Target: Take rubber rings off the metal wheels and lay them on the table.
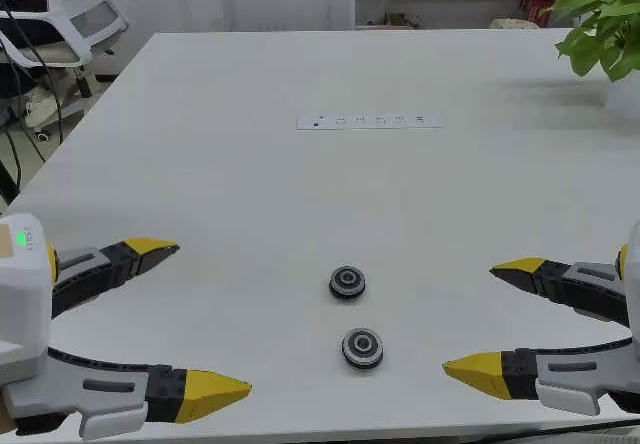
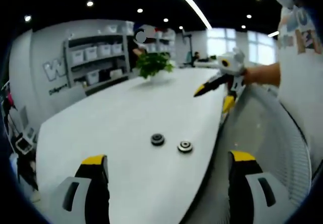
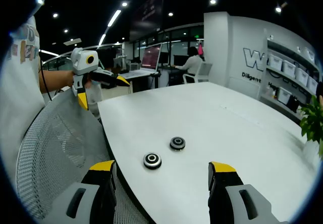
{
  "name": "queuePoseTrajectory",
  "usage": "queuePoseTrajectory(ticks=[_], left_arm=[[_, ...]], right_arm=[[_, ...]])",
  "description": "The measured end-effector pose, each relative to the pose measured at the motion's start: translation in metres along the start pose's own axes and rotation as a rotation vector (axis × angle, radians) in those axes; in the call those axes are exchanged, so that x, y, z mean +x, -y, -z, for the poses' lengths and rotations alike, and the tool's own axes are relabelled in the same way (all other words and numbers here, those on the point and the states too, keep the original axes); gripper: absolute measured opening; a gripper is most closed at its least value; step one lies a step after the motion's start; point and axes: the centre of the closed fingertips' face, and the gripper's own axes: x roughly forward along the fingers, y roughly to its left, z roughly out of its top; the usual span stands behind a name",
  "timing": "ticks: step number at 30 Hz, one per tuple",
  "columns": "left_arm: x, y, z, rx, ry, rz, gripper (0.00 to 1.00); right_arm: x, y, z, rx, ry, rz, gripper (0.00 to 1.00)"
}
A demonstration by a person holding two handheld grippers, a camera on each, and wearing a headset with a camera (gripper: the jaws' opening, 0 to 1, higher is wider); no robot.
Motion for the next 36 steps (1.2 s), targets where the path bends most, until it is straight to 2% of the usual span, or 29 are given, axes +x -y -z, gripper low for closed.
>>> queuePoseTrajectory(ticks=[5,16,21,25,36], left_arm=[[0.0,-0.001,0.0,0.001,-0.003,-0.006,1.0],[0.001,0.001,-0.003,0.007,-0.003,0.002,1.0],[0.001,0.003,-0.004,0.017,0.004,0.007,1.0],[0.001,0.005,-0.004,0.02,0.003,0.014,1.0],[0.0,0.009,-0.004,0.023,0.005,0.023,1.0]], right_arm=[[0.0,0.0,0.0,0.018,0.008,-0.003,0.79],[0.0,0.003,0.003,0.036,-0.009,0.007,0.81],[-0.001,0.002,0.002,0.055,0.004,0.006,0.82],[-0.002,0.001,0.004,0.039,-0.003,0.004,0.8],[-0.004,0.0,0.003,0.041,0.012,0.018,0.87]])
